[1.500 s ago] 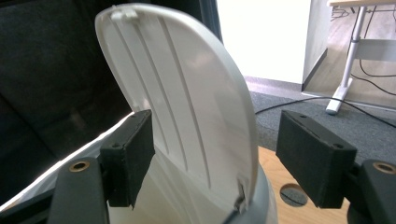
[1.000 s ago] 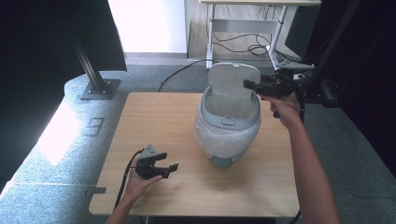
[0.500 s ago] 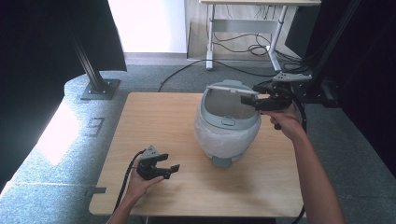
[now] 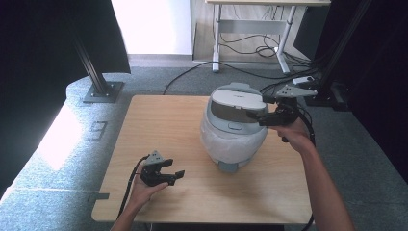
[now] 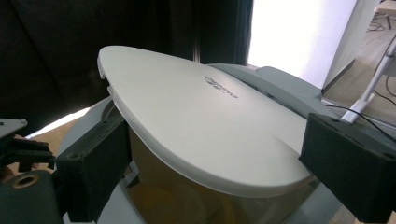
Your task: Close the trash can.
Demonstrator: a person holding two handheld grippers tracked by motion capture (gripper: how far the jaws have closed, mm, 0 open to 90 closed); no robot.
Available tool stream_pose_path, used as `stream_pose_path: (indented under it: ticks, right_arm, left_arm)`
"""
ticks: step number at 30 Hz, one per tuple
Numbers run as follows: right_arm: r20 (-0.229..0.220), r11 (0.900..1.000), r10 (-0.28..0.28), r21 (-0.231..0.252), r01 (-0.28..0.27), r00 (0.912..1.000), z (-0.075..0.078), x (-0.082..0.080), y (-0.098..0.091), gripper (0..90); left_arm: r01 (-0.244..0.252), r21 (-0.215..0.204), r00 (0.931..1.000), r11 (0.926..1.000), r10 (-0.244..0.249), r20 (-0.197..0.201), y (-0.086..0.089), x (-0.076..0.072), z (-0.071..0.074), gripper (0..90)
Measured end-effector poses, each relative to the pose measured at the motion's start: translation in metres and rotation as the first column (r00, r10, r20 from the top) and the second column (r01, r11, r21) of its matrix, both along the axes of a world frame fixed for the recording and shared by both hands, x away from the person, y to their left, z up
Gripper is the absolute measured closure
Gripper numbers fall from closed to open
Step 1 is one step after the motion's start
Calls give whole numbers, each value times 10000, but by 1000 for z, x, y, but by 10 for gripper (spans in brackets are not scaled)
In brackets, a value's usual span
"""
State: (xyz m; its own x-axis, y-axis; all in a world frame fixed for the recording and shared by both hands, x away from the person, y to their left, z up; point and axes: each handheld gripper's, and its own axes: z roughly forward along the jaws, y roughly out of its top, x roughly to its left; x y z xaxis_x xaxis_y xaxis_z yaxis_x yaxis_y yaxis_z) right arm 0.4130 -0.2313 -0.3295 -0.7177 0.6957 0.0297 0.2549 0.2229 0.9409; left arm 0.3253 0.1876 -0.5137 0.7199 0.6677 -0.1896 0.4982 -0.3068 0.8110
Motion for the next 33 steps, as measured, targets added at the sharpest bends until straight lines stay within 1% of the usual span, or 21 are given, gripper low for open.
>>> stream_pose_path:
  ticks: [1,2,3,4,5,7,8,10,12,13,15,16,18,20,24,26,29,30,31,33]
  right_arm:
    - [-4,10000,5,-81,-5,10000,0,-1,1,46]
    - [-176,9998,164,-62,-165,9997,-1,-1,1,45]
    - [-469,9992,405,18,-405,9981,-2,-1,1,45]
    - [-403,9989,441,-146,-447,9982,-3,-2,2,49]
    - [-363,9990,392,-217,-400,9986,-4,-3,2,49]
    - [-468,9995,313,69,-311,9984,-5,-2,1,62]
    - [-500,9997,186,187,-176,9986,-5,-1,1,68]
    - [-676,9997,151,218,-136,9976,-5,1,4,50]
    - [-809,10000,75,-54,-79,9967,-4,3,11,43]
    - [-835,9997,39,-254,-60,9965,-5,3,15,55]
    - [-793,9980,-260,-598,212,9965,-8,4,21,63]
    - [-681,9966,-489,-693,442,9965,-8,5,24,68]
    - [-678,9934,-890,-782,836,9937,-7,6,28,70]
    - [-702,9913,-1084,-820,1025,9916,-7,6,32,70]
    - [-715,9900,-1186,-856,1124,9904,-7,5,33,70]
    - [-715,9881,-1321,-893,1256,9887,-7,4,34,70]
    - [-854,9843,-1479,-1096,1382,9853,-5,3,36,72]
    - [-828,9832,-1500,-1175,1398,9852,-4,3,36,82]
    - [-696,9787,-1535,-1485,1419,9857,-5,2,38,83]
    - [-683,9793,-1535,-1438,1425,9858,-6,0,38,83]
  left_arm:
    - [0,10,10000,10000,0,3,0,0,0,257]
    - [-2,6,10000,10000,2,7,0,0,0,257]
    - [-8,-13,10000,10000,8,8,0,0,0,257]
    - [-18,-26,10000,10000,18,-2,0,0,0,257]
    - [-21,-34,10000,10000,21,-4,0,0,0,257]
    - [-22,-15,10000,10000,22,-26,0,0,0,258]
    - [-13,2,10000,10000,13,-23,-1,0,-1,257]
    - [11,36,10000,10000,-11,-27,-2,0,-1,257]
    - [19,44,10000,10000,-18,-30,-3,0,-1,257]
    - [16,37,10000,10000,-16,-31,-2,0,-1,257]
    - [8,40,10000,10000,-7,-25,-2,0,-1,257]
    - [-2,33,10000,10000,2,-35,-2,0,-1,257]
    - [-5,41,10000,10000,5,-47,-2,0,-1,257]
    - [-4,54,10000,10000,5,-47,-1,0,-1,257]
    - [-23,63,10000,10000,23,-38,-1,0,-1,257]
    - [-30,63,10000,10000,30,-45,-1,0,-1,257]
    - [-18,73,10000,10000,19,-71,-2,0,-2,257]
    - [-15,90,10000,10000,16,-84,-2,1,-3,257]
    - [-2,119,10000,9999,3,-91,-3,1,-3,257]
    - [33,133,9999,9999,-31,-117,-4,0,-3,257]
